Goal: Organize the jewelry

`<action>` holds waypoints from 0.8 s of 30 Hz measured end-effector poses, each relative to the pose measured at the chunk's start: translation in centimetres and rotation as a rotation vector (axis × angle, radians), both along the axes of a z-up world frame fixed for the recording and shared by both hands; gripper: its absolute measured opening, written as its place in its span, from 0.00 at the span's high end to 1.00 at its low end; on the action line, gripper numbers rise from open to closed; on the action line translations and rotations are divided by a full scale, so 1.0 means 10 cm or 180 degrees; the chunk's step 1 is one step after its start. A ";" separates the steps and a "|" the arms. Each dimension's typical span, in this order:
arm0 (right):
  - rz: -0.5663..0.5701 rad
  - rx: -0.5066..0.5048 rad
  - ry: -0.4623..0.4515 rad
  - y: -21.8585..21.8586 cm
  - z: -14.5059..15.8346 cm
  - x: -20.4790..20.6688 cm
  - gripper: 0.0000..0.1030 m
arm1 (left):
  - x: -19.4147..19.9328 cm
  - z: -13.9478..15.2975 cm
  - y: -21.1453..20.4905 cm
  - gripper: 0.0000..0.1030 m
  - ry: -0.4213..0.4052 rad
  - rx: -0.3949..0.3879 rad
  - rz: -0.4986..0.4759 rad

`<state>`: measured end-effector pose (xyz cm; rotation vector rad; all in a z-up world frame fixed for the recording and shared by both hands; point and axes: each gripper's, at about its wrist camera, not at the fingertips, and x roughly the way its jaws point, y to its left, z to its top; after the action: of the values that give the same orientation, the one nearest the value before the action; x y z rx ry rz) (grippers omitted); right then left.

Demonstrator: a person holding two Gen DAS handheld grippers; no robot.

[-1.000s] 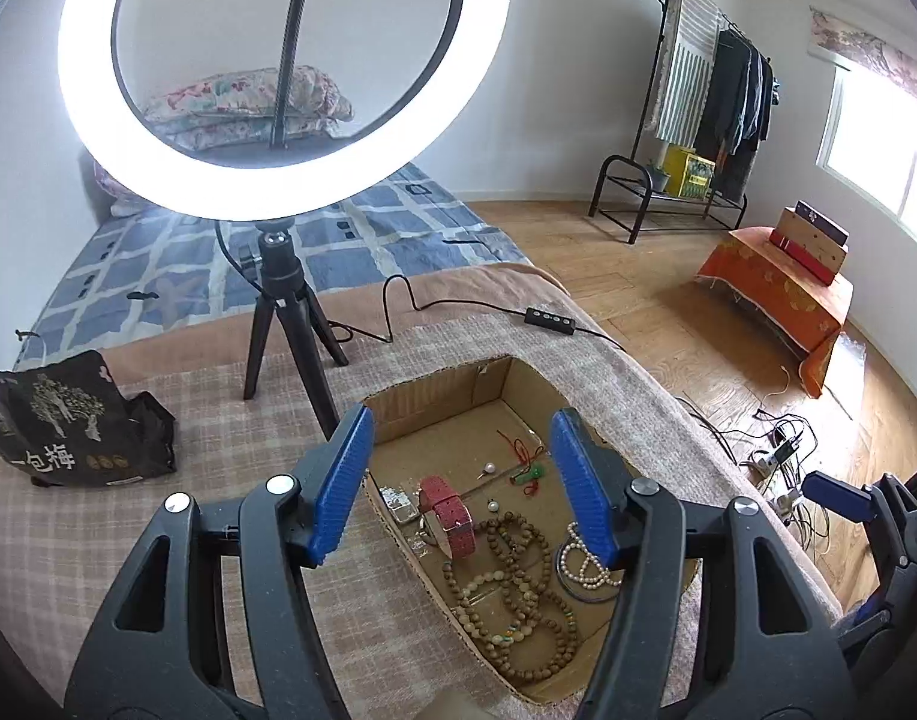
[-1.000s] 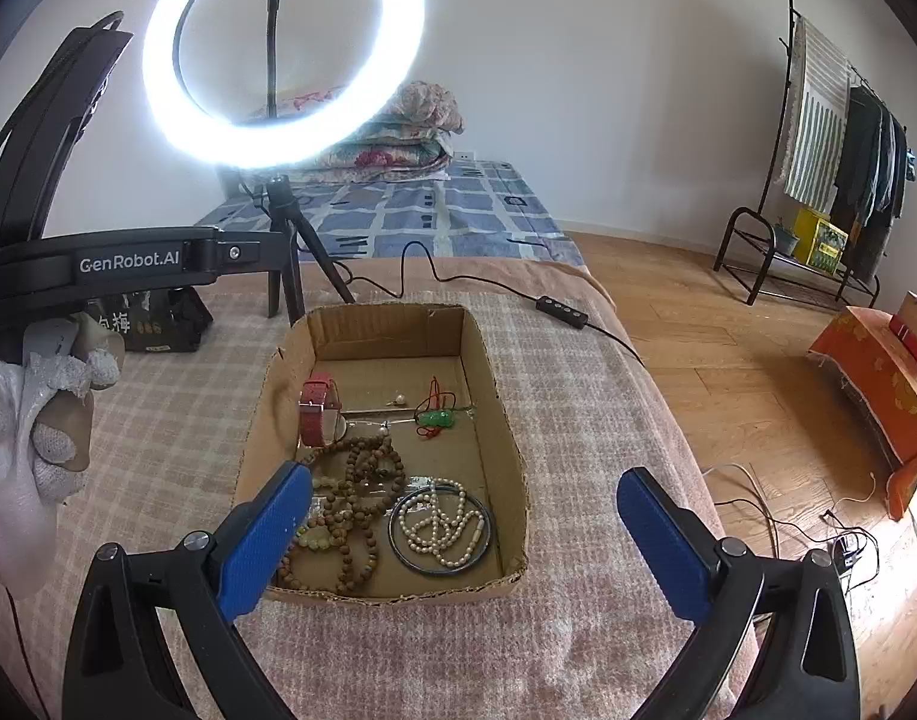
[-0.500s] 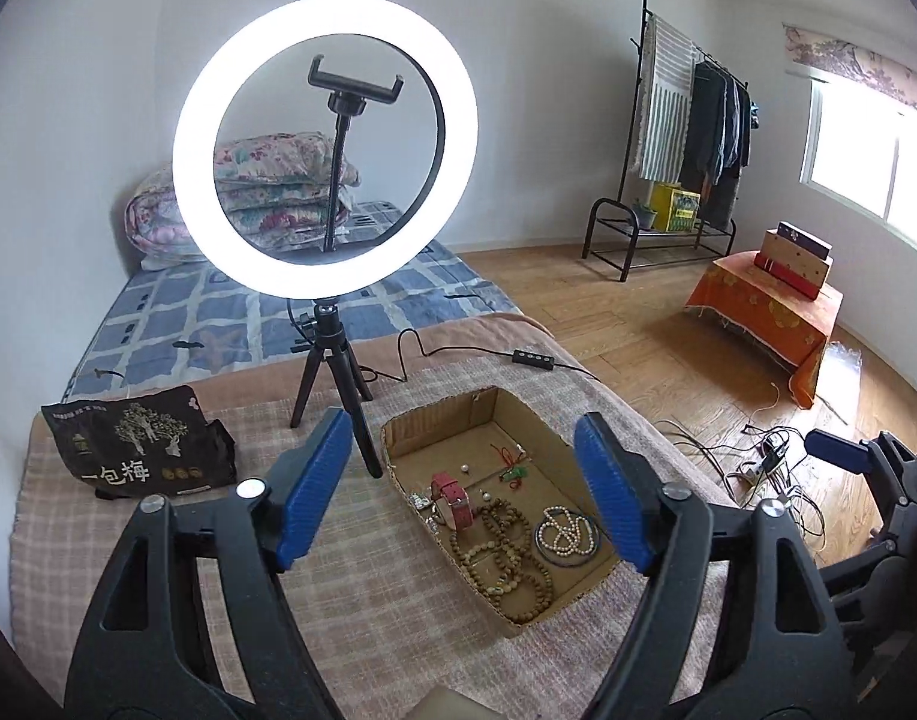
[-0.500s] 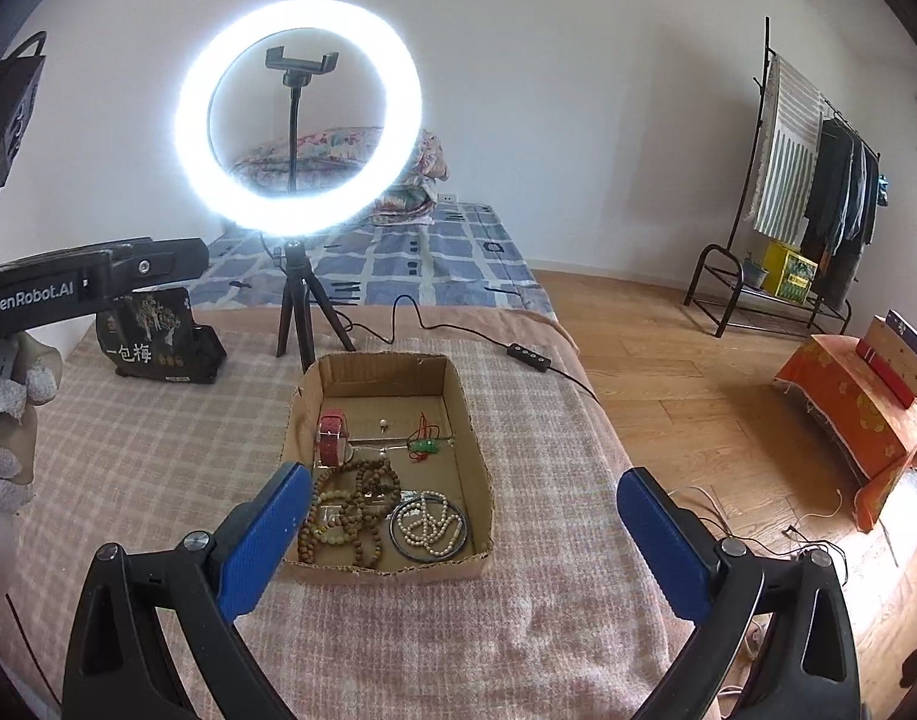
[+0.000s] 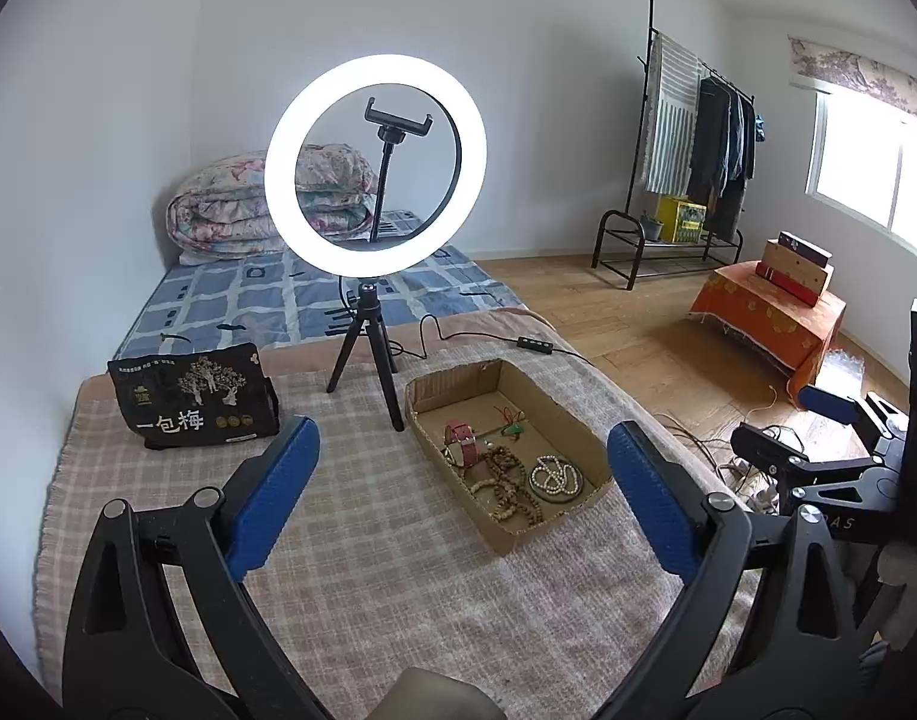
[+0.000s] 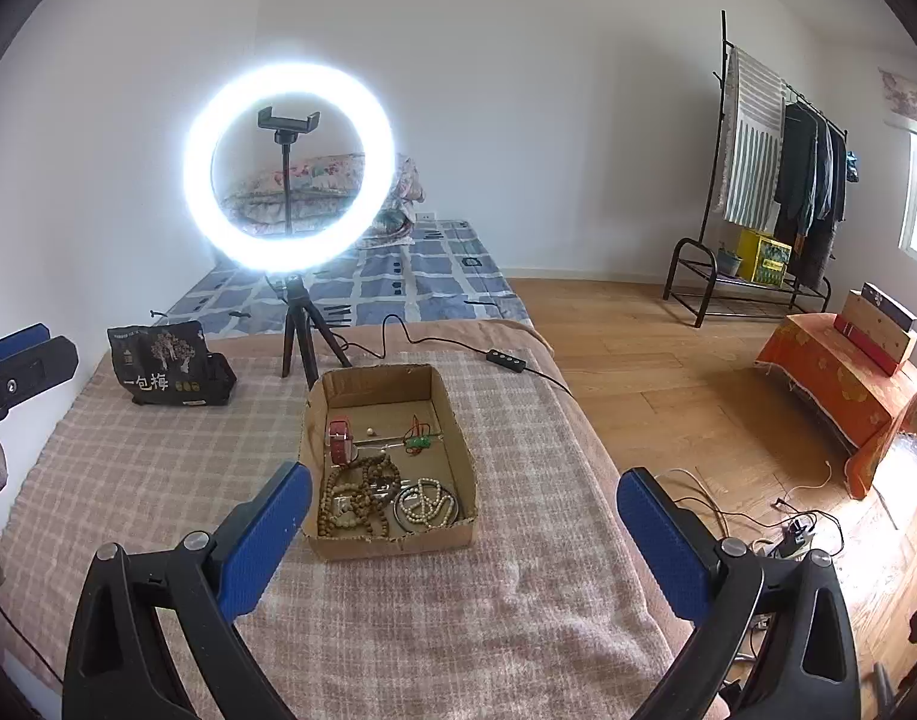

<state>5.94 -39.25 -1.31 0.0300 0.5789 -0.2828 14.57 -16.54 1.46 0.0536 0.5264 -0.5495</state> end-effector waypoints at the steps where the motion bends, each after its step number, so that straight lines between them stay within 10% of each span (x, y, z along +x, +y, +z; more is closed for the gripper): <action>1: -0.0004 -0.0003 -0.0018 0.02 -0.01 -0.02 0.00 | -0.04 0.01 0.01 0.04 -0.0016 0.0036 -0.0008; 24: -0.0126 -0.0181 0.0002 0.12 -0.27 0.00 0.00 | -0.58 -0.14 0.00 0.00 -0.0070 0.0296 -0.0041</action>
<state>5.95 -38.03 -4.05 -0.0136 0.5711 -0.3378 8.73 -16.53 0.10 0.1512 0.5304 -0.5362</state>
